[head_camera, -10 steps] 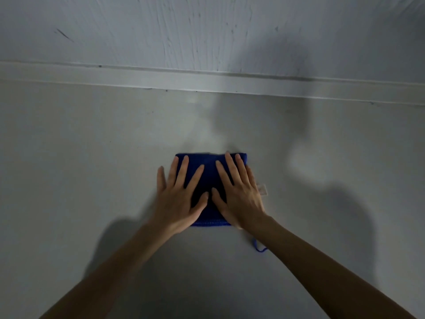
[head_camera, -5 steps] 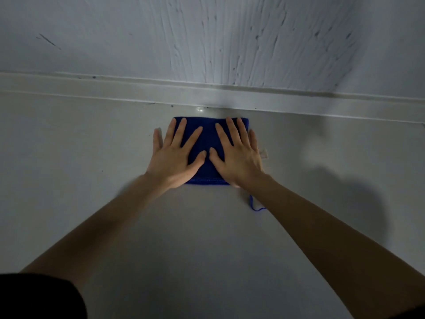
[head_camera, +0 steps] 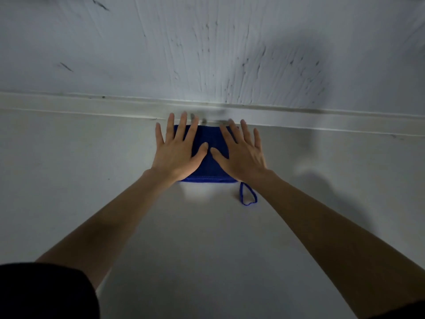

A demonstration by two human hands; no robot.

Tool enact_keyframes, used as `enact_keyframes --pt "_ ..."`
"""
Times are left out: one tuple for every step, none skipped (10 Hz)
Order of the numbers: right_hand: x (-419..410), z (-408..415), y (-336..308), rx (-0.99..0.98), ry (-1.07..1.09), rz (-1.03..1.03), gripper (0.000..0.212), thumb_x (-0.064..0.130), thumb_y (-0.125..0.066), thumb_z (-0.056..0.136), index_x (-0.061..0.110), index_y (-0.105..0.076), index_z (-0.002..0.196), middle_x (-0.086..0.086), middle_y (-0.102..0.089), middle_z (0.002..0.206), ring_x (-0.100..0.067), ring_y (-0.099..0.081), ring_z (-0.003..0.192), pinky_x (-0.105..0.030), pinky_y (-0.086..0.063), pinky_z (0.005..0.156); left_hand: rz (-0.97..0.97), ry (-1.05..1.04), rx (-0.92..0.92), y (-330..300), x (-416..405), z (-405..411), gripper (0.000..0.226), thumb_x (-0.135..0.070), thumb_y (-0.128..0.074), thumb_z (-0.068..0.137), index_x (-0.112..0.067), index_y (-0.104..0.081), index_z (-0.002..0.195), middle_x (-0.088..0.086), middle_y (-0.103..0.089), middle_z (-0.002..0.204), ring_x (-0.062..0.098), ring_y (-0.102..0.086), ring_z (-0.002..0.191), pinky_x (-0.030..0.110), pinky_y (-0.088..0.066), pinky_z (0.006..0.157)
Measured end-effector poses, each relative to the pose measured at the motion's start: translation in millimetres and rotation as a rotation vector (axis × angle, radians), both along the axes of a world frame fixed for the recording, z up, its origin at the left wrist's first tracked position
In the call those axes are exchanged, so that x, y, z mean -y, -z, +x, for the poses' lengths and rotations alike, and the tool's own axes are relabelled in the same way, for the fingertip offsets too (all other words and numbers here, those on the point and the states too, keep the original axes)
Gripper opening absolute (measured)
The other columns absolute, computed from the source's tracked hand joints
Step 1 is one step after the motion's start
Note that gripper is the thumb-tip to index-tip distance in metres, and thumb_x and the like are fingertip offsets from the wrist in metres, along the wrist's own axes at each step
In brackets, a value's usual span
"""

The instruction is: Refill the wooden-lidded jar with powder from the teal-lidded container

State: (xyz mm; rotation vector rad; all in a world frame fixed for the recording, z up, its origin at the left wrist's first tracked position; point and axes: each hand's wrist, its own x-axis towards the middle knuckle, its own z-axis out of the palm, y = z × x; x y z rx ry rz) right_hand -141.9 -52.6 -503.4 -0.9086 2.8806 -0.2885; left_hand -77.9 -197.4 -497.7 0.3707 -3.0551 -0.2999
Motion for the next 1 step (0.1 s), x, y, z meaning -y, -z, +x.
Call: enact_keyframes --pt "-7.8 3.0 -20.5 -0.070 -0.003 0.004 0.068 0.056 -0.026 0.089 0.024 -0.001 0.143 -0.001 0.003 0.155 -0.023 0.013 0.140 -0.045 0.010 0.112 -0.029 0.028 -0.060 -22.0 -7.3 3.0 0.065 -0.048 -0.024 0.091 -0.024 0.008 0.141 0.005 0.011 0.154 0.026 0.018 0.139 0.049 0.013 0.111"
